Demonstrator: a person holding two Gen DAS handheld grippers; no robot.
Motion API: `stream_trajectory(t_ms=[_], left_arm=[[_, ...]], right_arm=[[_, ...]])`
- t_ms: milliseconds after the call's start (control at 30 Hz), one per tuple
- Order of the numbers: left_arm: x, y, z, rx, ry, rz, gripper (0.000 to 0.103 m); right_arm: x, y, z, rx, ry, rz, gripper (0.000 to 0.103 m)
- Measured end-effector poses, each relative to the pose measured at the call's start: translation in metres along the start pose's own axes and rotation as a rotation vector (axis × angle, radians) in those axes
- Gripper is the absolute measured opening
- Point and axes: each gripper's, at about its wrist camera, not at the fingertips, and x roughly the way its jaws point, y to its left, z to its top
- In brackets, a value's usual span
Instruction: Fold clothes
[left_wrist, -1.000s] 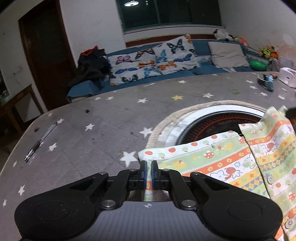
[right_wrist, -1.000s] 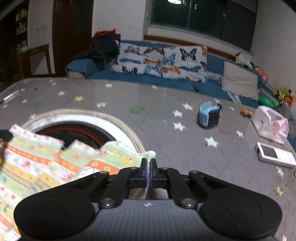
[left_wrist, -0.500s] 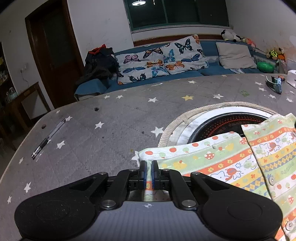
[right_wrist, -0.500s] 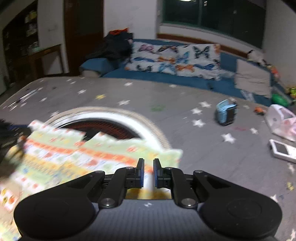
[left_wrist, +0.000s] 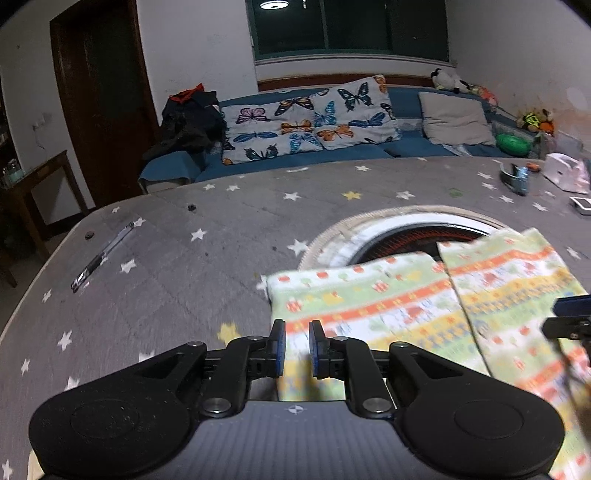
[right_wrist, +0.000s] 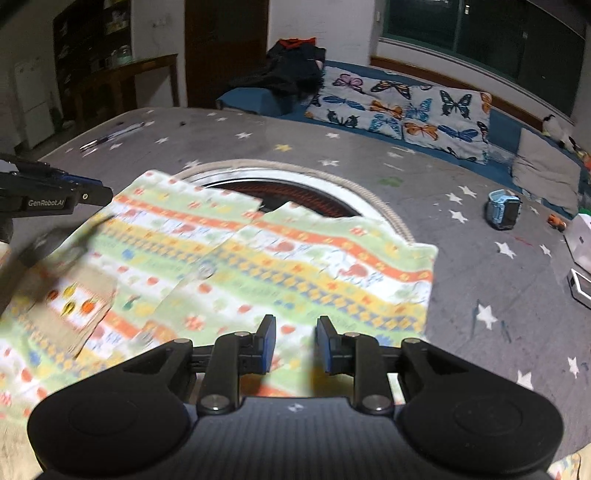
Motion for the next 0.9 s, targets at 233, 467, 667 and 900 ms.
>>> stream_trajectory(t_ms=[233, 467, 667, 900], left_arm=[[-0.035, -0.008, -0.028, -0.007, 0.032, -0.047, 0.027], [-0.071, -0.023, -0.055, -0.036, 0.024, -0.118, 0.033], [-0.097, -0.043, -0.075, -0.019, 0.000, -0.179, 0.035], [-0.107, -0.061, -0.095, 0.002, -0.001, -0.187, 0.040]], right_arm=[[-0.019, 0.016, -0.015, -0.039, 0.005, 0.012, 0.024], [-0.050, 0.020, -0.040, -0.027, -0.013, 0.026, 0.029], [-0.080, 0.014, -0.066, -0.002, -0.023, -0.001, 0.030], [-0.110, -0.006, -0.106, 0.094, -0.020, -0.045, 0.037]])
